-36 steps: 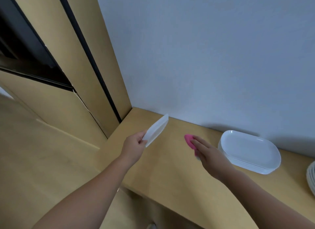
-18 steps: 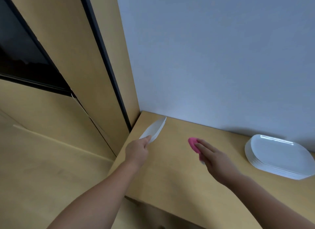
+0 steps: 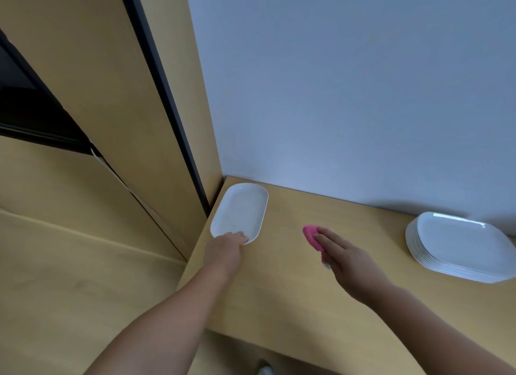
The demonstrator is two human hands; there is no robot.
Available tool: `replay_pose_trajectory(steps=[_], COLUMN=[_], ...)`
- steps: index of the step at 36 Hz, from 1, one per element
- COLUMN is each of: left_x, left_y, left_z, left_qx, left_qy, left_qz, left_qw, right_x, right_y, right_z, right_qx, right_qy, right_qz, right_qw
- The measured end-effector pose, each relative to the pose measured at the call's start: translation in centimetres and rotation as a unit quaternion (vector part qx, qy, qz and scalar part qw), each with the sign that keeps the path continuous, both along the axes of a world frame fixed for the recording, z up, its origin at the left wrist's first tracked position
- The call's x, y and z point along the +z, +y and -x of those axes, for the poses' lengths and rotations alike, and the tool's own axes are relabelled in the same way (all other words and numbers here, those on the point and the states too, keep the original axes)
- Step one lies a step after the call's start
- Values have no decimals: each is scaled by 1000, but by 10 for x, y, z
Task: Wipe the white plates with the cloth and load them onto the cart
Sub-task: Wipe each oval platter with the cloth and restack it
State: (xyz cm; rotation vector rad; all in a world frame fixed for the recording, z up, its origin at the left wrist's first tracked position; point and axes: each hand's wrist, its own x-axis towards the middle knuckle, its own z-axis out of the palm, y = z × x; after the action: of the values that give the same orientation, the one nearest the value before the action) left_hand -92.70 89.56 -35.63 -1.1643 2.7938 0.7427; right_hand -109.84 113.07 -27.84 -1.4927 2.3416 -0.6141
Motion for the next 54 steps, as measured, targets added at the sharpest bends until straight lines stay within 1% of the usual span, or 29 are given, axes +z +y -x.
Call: replay_pose_trajectory(steps=[5, 9, 13, 17, 20, 24, 31, 34, 37, 42, 51, 54], left_x=[-9, -11, -7, 7, 18, 29, 36, 38, 41, 41, 33, 33], left_y=[2, 3, 9, 23, 42, 81, 162, 195, 223, 259, 281, 285], left_z=[1, 1, 4, 21, 43, 81, 158, 190, 221, 264, 306, 314], left_qx=[7, 13, 7, -22, -49, -97, -170, -184, -176, -149, -62, -20], left_qy=[-9, -27, -33, 7, 49, 70, 80, 79, 76, 16, -18, -7], left_qz=[18, 11, 30, 44, 30, 15, 13, -13, -43, -41, -60, -80], left_qw=[1000, 999, 999, 999, 997, 993, 982, 980, 981, 988, 996, 997], right_x=[-1, -1, 0, 3, 7, 11, 10, 9, 5, -1, -13, -17], right_y=[-1, 2, 9, 26, 48, 90, 179, 215, 250, 292, 317, 321], right_z=[1, 3, 6, 12, 20, 37, 70, 83, 96, 121, 150, 153], right_qx=[1, 1, 2, -2, -27, -76, -153, -170, -185, -187, -159, -152], right_qy=[-2, 0, 1, 3, -4, -26, -24, -32, -32, -35, -16, -12], right_qz=[-24, -30, -10, 3, 21, 38, 47, 71, 90, 102, 99, 109], right_qw=[1000, 1000, 1000, 1000, 999, 996, 987, 982, 978, 976, 982, 982])
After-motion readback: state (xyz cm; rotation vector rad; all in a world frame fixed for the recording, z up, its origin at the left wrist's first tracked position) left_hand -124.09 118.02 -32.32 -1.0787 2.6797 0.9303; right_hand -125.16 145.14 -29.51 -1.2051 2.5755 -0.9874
